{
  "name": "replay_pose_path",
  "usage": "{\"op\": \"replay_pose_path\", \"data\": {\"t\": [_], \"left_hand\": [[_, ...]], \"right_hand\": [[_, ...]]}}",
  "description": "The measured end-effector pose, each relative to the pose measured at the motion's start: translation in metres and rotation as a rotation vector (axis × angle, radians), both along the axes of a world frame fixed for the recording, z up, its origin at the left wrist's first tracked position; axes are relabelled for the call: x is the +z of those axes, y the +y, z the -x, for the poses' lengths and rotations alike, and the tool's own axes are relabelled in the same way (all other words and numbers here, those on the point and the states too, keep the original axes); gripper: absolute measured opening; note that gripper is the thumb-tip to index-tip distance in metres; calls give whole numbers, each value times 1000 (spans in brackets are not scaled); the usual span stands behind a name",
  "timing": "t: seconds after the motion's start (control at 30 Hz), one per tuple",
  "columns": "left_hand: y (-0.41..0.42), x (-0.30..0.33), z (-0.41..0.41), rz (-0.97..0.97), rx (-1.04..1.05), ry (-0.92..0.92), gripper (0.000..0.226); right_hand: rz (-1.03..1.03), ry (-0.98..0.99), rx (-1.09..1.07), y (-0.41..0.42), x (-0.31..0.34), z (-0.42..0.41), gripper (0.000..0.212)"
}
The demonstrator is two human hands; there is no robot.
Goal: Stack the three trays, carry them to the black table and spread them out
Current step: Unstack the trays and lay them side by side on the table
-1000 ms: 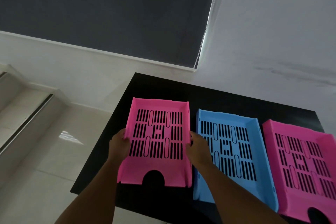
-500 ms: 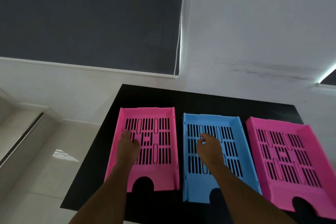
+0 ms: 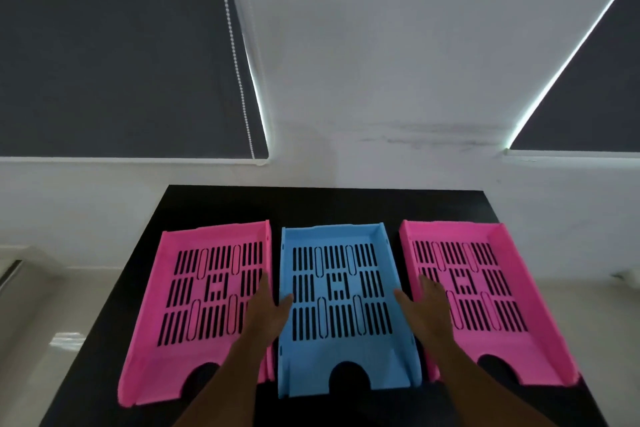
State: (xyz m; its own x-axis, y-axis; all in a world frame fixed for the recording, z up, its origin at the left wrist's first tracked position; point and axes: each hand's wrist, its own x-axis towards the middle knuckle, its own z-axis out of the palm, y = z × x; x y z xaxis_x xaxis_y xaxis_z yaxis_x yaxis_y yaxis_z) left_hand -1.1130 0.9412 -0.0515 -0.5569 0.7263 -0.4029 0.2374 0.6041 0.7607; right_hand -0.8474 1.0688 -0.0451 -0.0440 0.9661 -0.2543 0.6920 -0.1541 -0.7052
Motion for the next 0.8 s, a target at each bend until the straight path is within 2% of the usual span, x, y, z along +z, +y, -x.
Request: {"op": "replay_pose_path", "data": {"t": [0.03, 0.1, 0.3, 0.8], "left_hand": [[-2, -3, -6, -15, -10, 3, 86], [-5, -8, -15, -33, -46, 11, 84], [-4, -8, -21, 31, -61, 118, 74], [7, -12, -23, 31, 22, 144, 59]], "right_hand": [[65, 54, -5, -2, -2, -4, 72], [130, 136, 13, -6, -9, -9, 80], [84, 157, 40, -10, -15, -17, 74], [28, 163, 47, -12, -21, -13, 50]]}}
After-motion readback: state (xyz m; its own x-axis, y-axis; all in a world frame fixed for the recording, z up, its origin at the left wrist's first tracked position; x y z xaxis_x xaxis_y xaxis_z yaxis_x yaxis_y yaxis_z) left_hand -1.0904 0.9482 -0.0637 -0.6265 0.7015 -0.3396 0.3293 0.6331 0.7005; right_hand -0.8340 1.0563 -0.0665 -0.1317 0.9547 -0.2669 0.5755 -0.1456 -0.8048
